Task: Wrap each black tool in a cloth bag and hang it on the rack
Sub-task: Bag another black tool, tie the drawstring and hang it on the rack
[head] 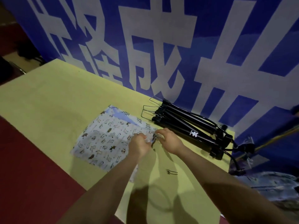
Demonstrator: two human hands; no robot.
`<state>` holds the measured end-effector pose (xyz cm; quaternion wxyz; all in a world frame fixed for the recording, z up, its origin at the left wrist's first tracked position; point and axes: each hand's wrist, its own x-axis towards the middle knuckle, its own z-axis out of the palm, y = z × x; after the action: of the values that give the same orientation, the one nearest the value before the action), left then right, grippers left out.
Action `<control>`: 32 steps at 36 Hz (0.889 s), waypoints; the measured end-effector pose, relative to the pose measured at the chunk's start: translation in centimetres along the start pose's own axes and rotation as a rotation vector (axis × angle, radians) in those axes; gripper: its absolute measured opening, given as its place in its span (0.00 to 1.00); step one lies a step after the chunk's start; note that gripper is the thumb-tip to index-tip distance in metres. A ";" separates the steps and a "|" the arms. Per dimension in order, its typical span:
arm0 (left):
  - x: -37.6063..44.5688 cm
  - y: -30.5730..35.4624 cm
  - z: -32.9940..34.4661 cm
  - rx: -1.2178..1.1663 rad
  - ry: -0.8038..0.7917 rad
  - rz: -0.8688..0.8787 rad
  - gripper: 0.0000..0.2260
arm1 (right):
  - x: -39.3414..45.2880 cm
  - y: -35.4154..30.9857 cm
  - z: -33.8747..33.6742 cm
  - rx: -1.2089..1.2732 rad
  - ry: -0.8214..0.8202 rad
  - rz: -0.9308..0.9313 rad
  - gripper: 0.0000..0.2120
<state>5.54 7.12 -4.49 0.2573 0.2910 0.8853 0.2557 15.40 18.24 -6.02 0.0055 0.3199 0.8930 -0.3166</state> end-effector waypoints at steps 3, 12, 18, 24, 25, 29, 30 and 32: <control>1.1 -0.2 0.5 0.121 0.013 0.022 0.14 | 1.8 0.2 0.7 -0.059 -0.058 -0.035 0.22; 2.4 -1.5 1.7 0.109 0.006 0.044 0.15 | 4.5 0.4 2.1 -0.280 -0.050 -0.110 0.13; 2.6 -0.6 0.9 0.074 0.159 0.106 0.08 | 4.7 0.0 1.1 0.044 0.057 -0.116 0.07; 2.2 1.2 -1.1 -0.035 0.242 0.238 0.07 | 4.0 -0.1 -0.4 0.303 -0.042 -0.105 0.13; 2.0 1.6 -1.5 -0.035 0.247 0.258 0.07 | 4.1 -0.1 -0.8 0.225 -0.009 -0.118 0.11; 0.9 3.1 -2.5 -0.043 0.251 0.280 0.02 | 3.6 -0.5 -2.4 0.385 0.109 -0.111 0.05; 0.6 3.4 -2.6 -0.036 0.255 0.288 0.03 | 3.4 -0.7 -2.8 0.429 0.109 -0.102 0.06; 0.1 4.1 -3.1 0.108 0.236 0.307 0.08 | 3.1 -0.9 -3.5 0.457 0.113 -0.085 0.07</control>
<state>5.21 9.12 0.26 0.0937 0.4040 0.8670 0.2762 13.10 21.47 -3.35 -0.1305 0.2921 0.8096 -0.4921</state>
